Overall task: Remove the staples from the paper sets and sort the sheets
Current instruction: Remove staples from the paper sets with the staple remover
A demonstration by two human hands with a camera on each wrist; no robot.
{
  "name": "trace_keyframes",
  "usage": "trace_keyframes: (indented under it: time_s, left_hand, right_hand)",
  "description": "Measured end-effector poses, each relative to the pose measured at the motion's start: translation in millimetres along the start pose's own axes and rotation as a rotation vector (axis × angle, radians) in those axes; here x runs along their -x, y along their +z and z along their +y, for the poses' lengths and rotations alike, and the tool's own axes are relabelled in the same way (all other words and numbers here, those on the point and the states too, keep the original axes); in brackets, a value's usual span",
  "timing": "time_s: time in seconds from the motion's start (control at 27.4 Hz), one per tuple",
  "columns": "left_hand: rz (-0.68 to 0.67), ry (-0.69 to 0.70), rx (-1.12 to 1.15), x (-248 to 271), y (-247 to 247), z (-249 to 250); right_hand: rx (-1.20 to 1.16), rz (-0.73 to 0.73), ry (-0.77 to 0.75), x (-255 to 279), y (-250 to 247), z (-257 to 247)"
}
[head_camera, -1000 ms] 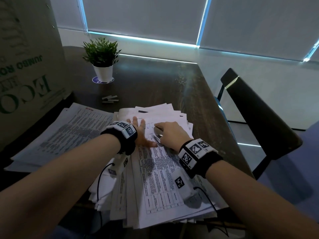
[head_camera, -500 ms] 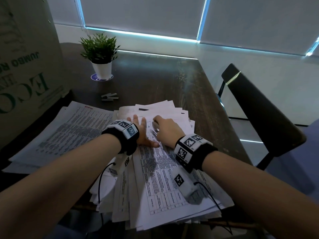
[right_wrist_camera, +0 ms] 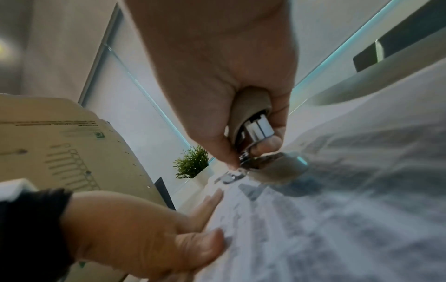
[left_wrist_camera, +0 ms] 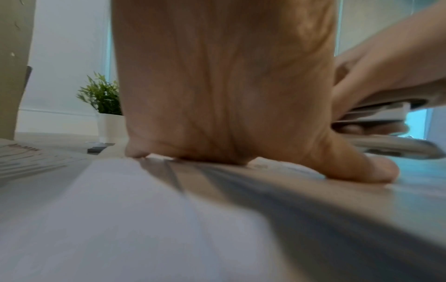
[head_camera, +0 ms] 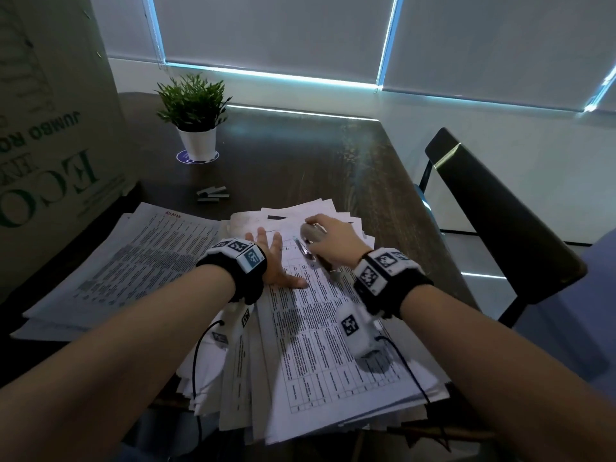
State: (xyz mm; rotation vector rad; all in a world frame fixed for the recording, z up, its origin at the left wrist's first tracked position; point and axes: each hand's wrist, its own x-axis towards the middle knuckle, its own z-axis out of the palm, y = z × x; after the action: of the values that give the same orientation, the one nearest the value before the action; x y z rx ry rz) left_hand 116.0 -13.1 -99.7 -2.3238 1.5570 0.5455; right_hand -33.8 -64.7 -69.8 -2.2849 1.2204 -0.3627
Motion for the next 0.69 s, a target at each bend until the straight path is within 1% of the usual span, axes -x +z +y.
trace_keyframes:
  time_s: [0.11, 0.22, 0.37, 0.55, 0.69]
  left_hand:
    - [0.001, -0.017, 0.010, 1.9, -2.4, 2.4]
    - [0.013, -0.066, 0.012, 6.8, -8.5, 13.6]
    - [-0.004, -0.123, 0.046, 8.2, -6.4, 25.7]
    - [0.022, -0.124, 0.026, -0.8, 1.3, 25.3]
    - [0.029, -0.132, 0.009, -0.9, 1.8, 27.5]
  right_hand:
    - [0.071, -0.048, -0.039, 23.6, -17.0, 10.8]
    - [0.123, -0.095, -0.052, 32.6, -20.1, 18.1]
    - [0.163, -0.074, -0.077, 26.1, -8.9, 19.5]
    - [0.165, -0.057, -0.116, 16.0, -0.1, 19.6]
    - [0.180, -0.030, -0.102, 9.4, 10.4, 16.8]
